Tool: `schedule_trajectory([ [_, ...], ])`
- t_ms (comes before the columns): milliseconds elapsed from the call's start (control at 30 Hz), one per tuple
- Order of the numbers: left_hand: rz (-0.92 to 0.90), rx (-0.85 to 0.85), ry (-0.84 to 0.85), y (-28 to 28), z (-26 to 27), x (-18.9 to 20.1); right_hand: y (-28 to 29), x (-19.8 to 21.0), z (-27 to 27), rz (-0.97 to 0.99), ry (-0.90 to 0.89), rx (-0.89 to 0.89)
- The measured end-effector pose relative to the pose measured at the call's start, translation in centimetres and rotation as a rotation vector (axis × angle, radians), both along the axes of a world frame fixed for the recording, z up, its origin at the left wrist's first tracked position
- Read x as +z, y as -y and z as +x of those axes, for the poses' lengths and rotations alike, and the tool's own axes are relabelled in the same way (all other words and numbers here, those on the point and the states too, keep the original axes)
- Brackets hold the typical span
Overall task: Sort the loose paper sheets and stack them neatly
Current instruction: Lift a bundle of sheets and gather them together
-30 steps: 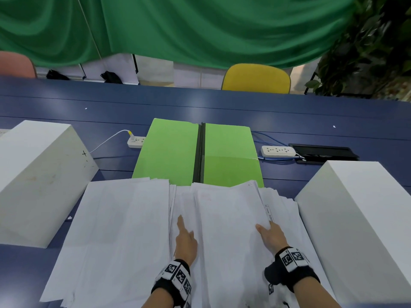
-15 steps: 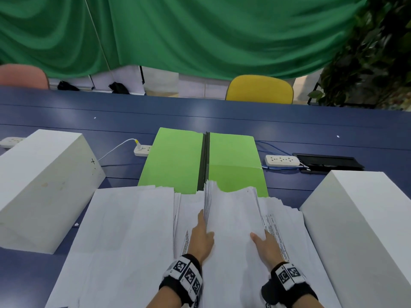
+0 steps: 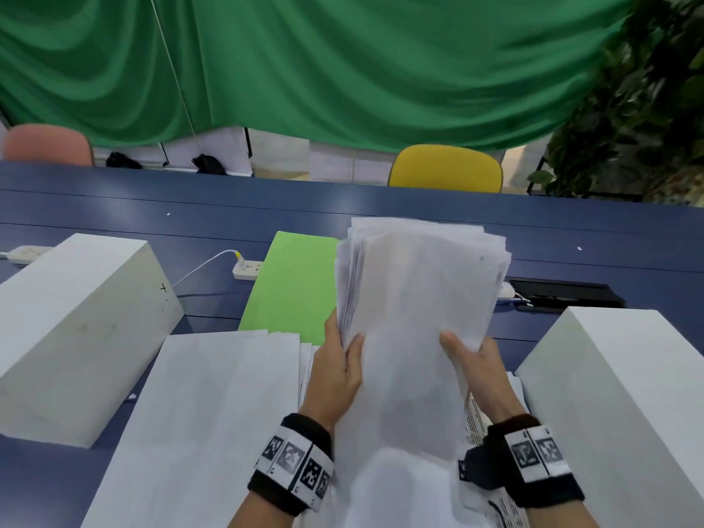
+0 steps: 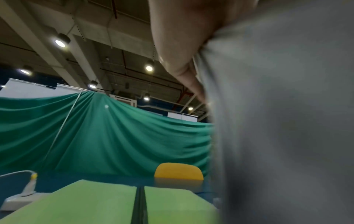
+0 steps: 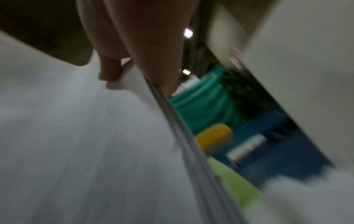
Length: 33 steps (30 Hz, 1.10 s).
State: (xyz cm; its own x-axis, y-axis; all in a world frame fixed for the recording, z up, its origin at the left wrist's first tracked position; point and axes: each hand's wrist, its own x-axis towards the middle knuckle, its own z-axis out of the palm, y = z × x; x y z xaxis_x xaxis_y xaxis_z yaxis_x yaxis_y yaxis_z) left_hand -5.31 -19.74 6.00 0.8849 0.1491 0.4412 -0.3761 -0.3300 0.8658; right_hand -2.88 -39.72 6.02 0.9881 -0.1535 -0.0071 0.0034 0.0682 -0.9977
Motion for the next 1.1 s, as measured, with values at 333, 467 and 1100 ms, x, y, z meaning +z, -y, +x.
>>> schedule_trajectory([
  [333,-0.278,0.057,0.169,-1.2,-0.4,3.3,-2.6,2.9,-0.5,0.005,0.179,0.002],
  [467,-0.427,0.044,0.047,-2.2,0.9,3.4,-2.9,2.5,0.0,0.031,0.114,-0.031],
  [1100,-0.181,0.227,-0.443,-2.9,-1.3,-7.8,-1.0,-6.9,-0.5,-0.295,-0.203,0.106],
])
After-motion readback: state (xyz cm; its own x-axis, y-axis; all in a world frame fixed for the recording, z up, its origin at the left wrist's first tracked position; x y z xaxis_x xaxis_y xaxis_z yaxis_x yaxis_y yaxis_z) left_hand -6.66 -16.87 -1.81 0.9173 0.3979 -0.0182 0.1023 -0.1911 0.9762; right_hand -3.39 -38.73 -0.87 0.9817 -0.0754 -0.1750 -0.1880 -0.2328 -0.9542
